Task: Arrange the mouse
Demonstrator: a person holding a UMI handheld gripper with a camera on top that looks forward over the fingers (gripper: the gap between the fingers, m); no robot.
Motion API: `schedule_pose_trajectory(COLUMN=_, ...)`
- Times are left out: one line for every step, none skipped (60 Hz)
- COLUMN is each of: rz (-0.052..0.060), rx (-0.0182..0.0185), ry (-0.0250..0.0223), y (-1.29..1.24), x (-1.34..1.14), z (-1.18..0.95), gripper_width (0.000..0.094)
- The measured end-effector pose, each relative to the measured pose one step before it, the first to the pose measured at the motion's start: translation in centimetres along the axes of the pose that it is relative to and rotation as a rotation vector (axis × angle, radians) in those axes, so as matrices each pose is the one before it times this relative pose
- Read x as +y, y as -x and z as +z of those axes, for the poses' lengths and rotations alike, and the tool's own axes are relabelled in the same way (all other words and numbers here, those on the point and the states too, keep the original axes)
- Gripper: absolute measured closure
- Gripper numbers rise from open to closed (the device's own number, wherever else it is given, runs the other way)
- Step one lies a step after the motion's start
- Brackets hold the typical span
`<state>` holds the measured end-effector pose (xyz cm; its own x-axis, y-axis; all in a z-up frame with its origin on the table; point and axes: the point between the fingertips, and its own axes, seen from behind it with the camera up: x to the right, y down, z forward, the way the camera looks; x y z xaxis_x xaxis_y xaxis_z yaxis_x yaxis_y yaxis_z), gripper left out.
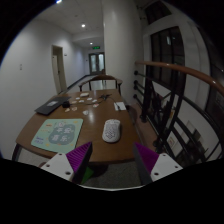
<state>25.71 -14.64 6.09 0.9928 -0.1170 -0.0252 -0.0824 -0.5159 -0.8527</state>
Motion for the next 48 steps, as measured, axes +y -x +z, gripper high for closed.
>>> schedule_pose_trajectory(rz=-0.0021, rx=-0.00395, ry=0.00481, y=0.085, x=0.083, z=0.695, gripper_width=0.0112)
schedule_pose_trajectory(rz=-0.0019, rx=-0.00367, ry=0.00343, y=0.116, x=0.040, z=0.669, gripper_width=0.0114)
schedule_pose_trajectory(rz=-0.0015, rx=-0.00335, ry=0.00282, y=0.091, x=0.035, z=0.689, gripper_width=0.0111)
schedule_pose_trajectory(rz=-0.0008, rx=-0.00290, ry=0.00291, y=0.075, x=0.031, z=0.731, gripper_width=0.0113)
schedule_pose_trajectory(rz=-0.0002, rx=-0.00265, ry=0.00345, y=0.076, x=0.039, z=0.735, gripper_width=0.0116)
schedule_pose_trajectory(rz=-0.0012, rx=-0.00366, ry=0.00319, y=0.126, x=0.014, z=0.727, gripper_width=0.0113)
schedule_pose_trajectory(rz=-0.0012, rx=-0.00817, ry=0.00389, y=0.057, x=0.090, z=-0.214, gripper_width=0.0115)
schedule_pose_trajectory(rz=-0.0017, rx=-0.00389, ry=0.00460, y=0.182, x=-0.073, z=1.426, gripper_width=0.0118)
schedule_pose_trajectory(rz=-0.0021, rx=-0.00574, ry=0.00473, y=0.160, x=0.023, z=0.681, gripper_width=0.0118)
schedule_pose_trajectory(rz=-0.0019, rx=-0.00538, ry=0.00449, y=0.122, x=0.005, z=0.606, gripper_width=0.0118)
schedule_pose_trajectory(rz=-0.0015, rx=-0.00344, ry=0.00498, y=0.055, x=0.019, z=0.579, gripper_width=0.0117)
schedule_pose_trajectory(rz=-0.0006, rx=-0.00144, ry=0.00497, y=0.023, x=-0.001, z=0.571, gripper_width=0.0117)
schedule_pose_trajectory(rz=0.0000, rx=-0.00014, ry=0.00432, y=-0.006, x=-0.030, z=0.559, gripper_width=0.0113)
schedule_pose_trajectory(rz=-0.0004, rx=0.00002, ry=0.00404, y=-0.001, x=-0.038, z=0.545, gripper_width=0.0120)
schedule_pose_trajectory(rz=-0.0010, rx=-0.00089, ry=0.00376, y=-0.060, x=-0.098, z=0.466, gripper_width=0.0118)
schedule_pose_trajectory(rz=-0.0012, rx=-0.00004, ry=0.00499, y=-0.030, x=-0.061, z=0.560, gripper_width=0.0119)
schedule_pose_trajectory(rz=-0.0016, rx=0.00157, ry=0.00492, y=0.053, x=-0.086, z=0.846, gripper_width=0.0118)
schedule_pose_trajectory(rz=-0.0022, rx=0.00091, ry=0.00497, y=-0.032, x=-0.044, z=0.582, gripper_width=0.0122)
schedule_pose_trajectory(rz=-0.0021, rx=0.00202, ry=0.00530, y=-0.058, x=-0.032, z=0.525, gripper_width=0.0119)
schedule_pose_trajectory(rz=-0.0008, rx=0.00283, ry=0.00479, y=-0.081, x=-0.072, z=0.523, gripper_width=0.0118)
schedule_pose_trajectory(rz=0.0001, rx=0.00358, ry=0.00474, y=-0.111, x=-0.074, z=0.511, gripper_width=0.0119)
schedule_pose_trajectory(rz=0.0004, rx=0.00386, ry=0.00485, y=-0.094, x=-0.089, z=0.558, gripper_width=0.0118)
schedule_pose_trajectory(rz=0.0013, rx=0.00341, ry=0.00481, y=-0.063, x=-0.091, z=0.513, gripper_width=0.0119)
schedule_pose_trajectory(rz=0.0019, rx=0.00345, ry=0.00567, y=-0.069, x=-0.080, z=0.463, gripper_width=0.0120)
schedule_pose_trajectory(rz=-0.0016, rx=0.00507, ry=-0.00477, y=-0.179, x=-0.205, z=0.026, gripper_width=0.0125)
schedule_pose_trajectory(rz=-0.0048, rx=0.00554, ry=-0.00989, y=-0.068, x=-0.420, z=0.416, gripper_width=0.0132)
schedule_pose_trajectory(rz=-0.0019, rx=0.00309, ry=0.00130, y=-0.001, x=-0.127, z=0.396, gripper_width=0.0153)
schedule_pose_trajectory(rz=-0.0007, rx=0.00550, ry=0.00493, y=-0.076, x=-0.034, z=0.313, gripper_width=0.0154)
schedule_pose_trajectory(rz=-0.0017, rx=0.01094, ry=-0.00363, y=-0.192, x=-0.219, z=0.264, gripper_width=0.0166)
schedule_pose_trajectory(rz=-0.0023, rx=0.01331, ry=-0.00029, y=-0.213, x=-0.116, z=0.245, gripper_width=0.0234)
schedule_pose_trajectory(rz=0.0021, rx=0.00641, ry=-0.00184, y=-0.059, x=-0.094, z=0.195, gripper_width=0.0301)
schedule_pose_trajectory(rz=0.0092, rx=0.00793, ry=-0.00320, y=-0.101, x=-0.062, z=0.134, gripper_width=0.0369)
schedule_pose_trajectory(rz=0.0123, rx=0.00172, ry=-0.00632, y=0.062, x=-0.065, z=0.099, gripper_width=0.0437)
schedule_pose_trajectory(rz=0.0130, rx=0.00559, ry=-0.00736, y=-0.029, x=-0.030, z=0.033, gripper_width=0.0445)
schedule_pose_trajectory(rz=0.0071, rx=0.00472, ry=-0.00640, y=-0.216, x=0.002, z=-0.098, gripper_width=0.0458)
schedule_pose_trajectory(rz=0.0030, rx=0.00458, ry=-0.00415, y=-0.015, x=0.020, z=-0.046, gripper_width=0.0475)
schedule_pose_trajectory(rz=-0.0061, rx=0.00367, ry=-0.00391, y=-0.012, x=0.054, z=-0.002, gripper_width=0.0491)
schedule_pose_trajectory(rz=-0.0068, rx=0.00212, ry=-0.00468, y=-0.001, x=-0.009, z=-0.008, gripper_width=0.0506)
schedule_pose_trajectory(rz=-0.0002, rx=0.00024, ry=-0.00535, y=-0.007, x=-0.021, z=0.011, gripper_width=0.0524)
schedule_pose_trajectory(rz=0.0078, rx=-0.00110, ry=-0.00359, y=0.006, x=-0.024, z=-0.004, gripper_width=0.0545)
schedule_pose_trajectory(rz=0.0108, rx=-0.00101, ry=-0.00478, y=0.005, x=-0.073, z=-0.007, gripper_width=0.0561)
schedule_pose_trajectory(rz=0.0070, rx=-0.00084, ry=-0.00214, y=0.051, x=-0.024, z=0.043, gripper_width=0.0572)
schedule_pose_trajectory(rz=0.0006, rx=-0.00021, ry=-0.00122, y=0.016, x=0.008, z=-0.144, gripper_width=0.0588)
schedule_pose_trajectory(rz=-0.0019, rx=0.00107, ry=0.00034, y=-0.036, x=0.010, z=-0.042, gripper_width=0.0596)
schedule_pose_trajectory(rz=-0.0040, rx=0.00227, ry=0.00227, y=-0.035, x=0.015, z=-0.056, gripper_width=0.0601)
schedule_pose_trajectory(rz=-0.0040, rx=0.00200, ry=0.00397, y=-0.022, x=0.032, z=-0.094, gripper_width=0.0603)
schedule_pose_trajectory(rz=-0.0018, rx=0.00227, ry=0.00517, y=-0.002, x=0.008, z=-0.180, gripper_width=0.0606)
schedule_pose_trajectory(rz=0.0023, rx=0.00275, ry=0.00280, y=0.038, x=-0.087, z=-0.269, gripper_width=0.0605)
